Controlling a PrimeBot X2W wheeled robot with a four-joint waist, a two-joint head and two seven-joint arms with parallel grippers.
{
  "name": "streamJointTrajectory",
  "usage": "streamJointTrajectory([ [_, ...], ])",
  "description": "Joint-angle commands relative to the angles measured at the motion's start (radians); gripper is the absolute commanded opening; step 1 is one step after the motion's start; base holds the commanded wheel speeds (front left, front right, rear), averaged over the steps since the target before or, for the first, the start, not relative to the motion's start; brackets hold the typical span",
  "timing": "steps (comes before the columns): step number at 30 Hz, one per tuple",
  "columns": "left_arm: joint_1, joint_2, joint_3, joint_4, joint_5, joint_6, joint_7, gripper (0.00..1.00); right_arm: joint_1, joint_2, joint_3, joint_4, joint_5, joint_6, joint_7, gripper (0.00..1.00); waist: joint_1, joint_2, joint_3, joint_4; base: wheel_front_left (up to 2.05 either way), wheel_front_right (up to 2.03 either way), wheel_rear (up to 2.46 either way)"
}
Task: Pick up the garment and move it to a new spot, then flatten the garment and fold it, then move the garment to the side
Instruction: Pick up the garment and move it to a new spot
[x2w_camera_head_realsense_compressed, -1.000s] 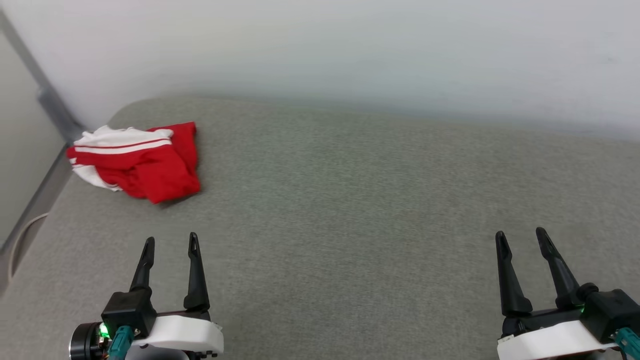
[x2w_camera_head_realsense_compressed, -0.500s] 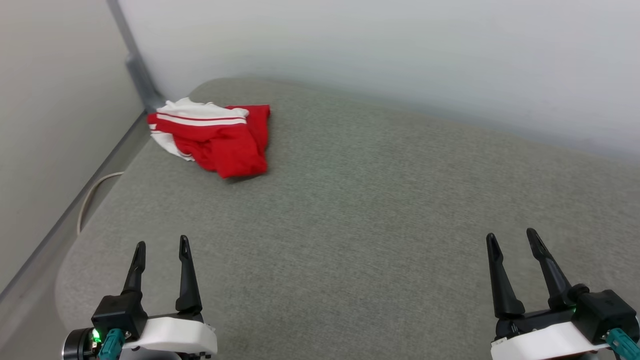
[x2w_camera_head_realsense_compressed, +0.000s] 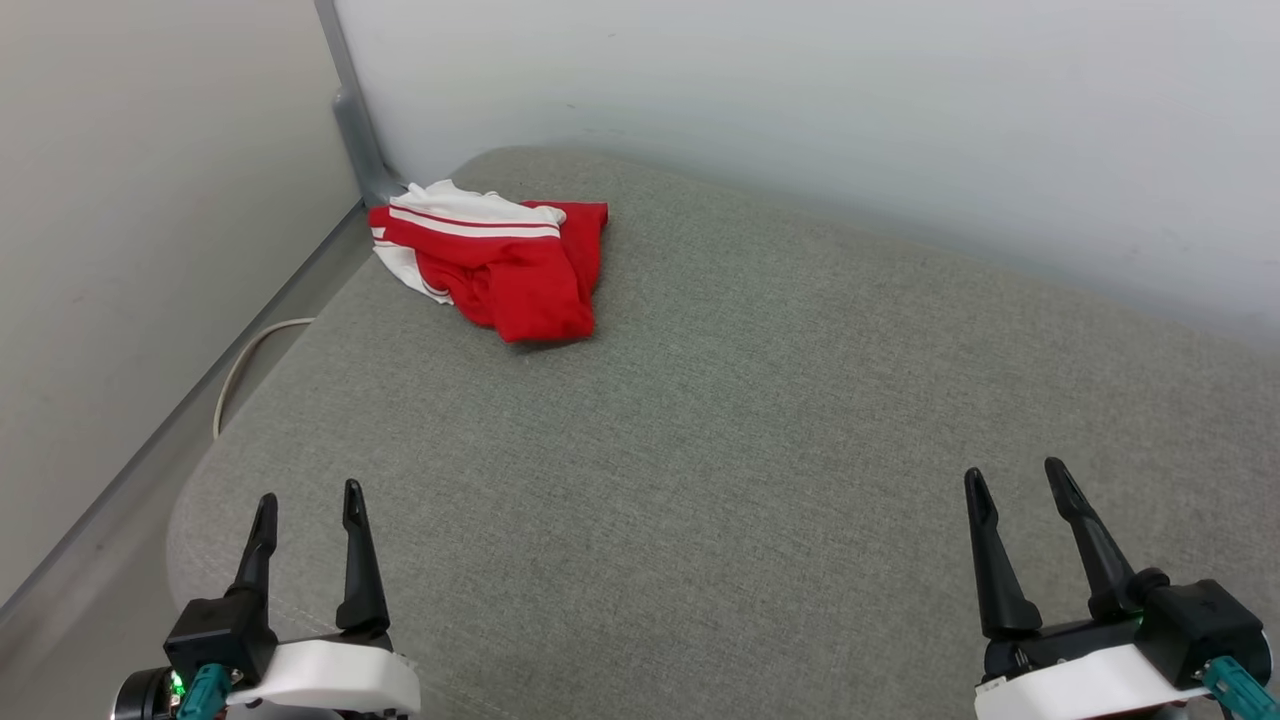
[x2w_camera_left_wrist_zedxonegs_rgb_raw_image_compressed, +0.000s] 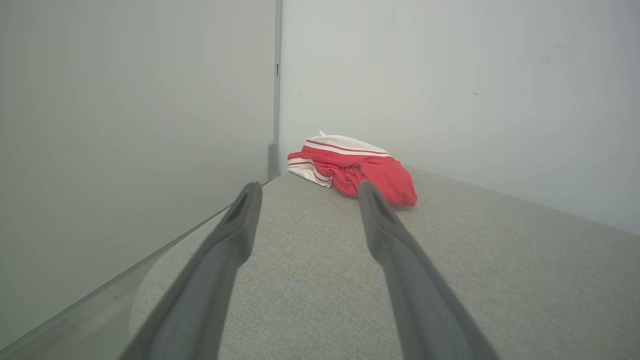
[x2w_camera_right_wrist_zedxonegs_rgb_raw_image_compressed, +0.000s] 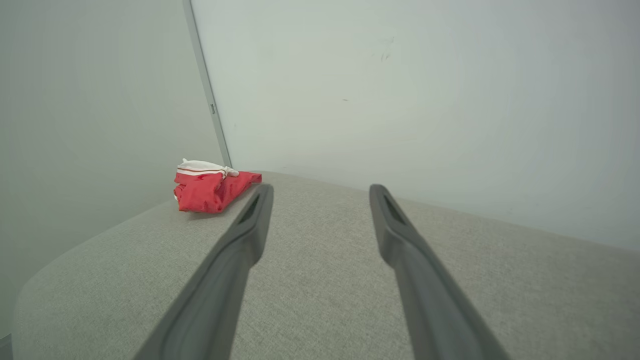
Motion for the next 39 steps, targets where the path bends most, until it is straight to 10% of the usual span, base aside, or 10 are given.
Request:
streamJointTrajectory([
  [1,-0.012,0.001,0.010,0.005,-0.008,-0.009,-0.003,1.00,-0.002,0.001,0.005,-0.002,-0.004,-0.001,-0.002,1.00,0.0000,0.0000,0.004,-0.005,0.00,0.00,0.00],
  [16,-0.415,0.061,0.192,0.141,-0.027,-0.161,-0.003,1.00,-0.084,0.001,-0.007,-0.087,-0.094,-0.001,-0.002,1.00,0.0000,0.0000,0.179,-0.138,0.00,0.00,0.00],
  [26,-0.754,0.236,0.150,0.333,-0.165,-0.183,-0.002,1.00,-0.165,-0.015,-0.039,-0.182,-0.152,-0.001,-0.002,1.00,0.0000,0.0000,0.351,-0.209,0.00,0.00,0.00],
  [39,-1.016,0.461,-0.047,0.616,-0.591,-0.183,0.553,1.00,-0.230,-0.048,-0.052,-0.265,-0.169,-0.001,-0.002,1.00,0.0000,0.0000,0.497,-0.243,0.00,0.00,0.00],
])
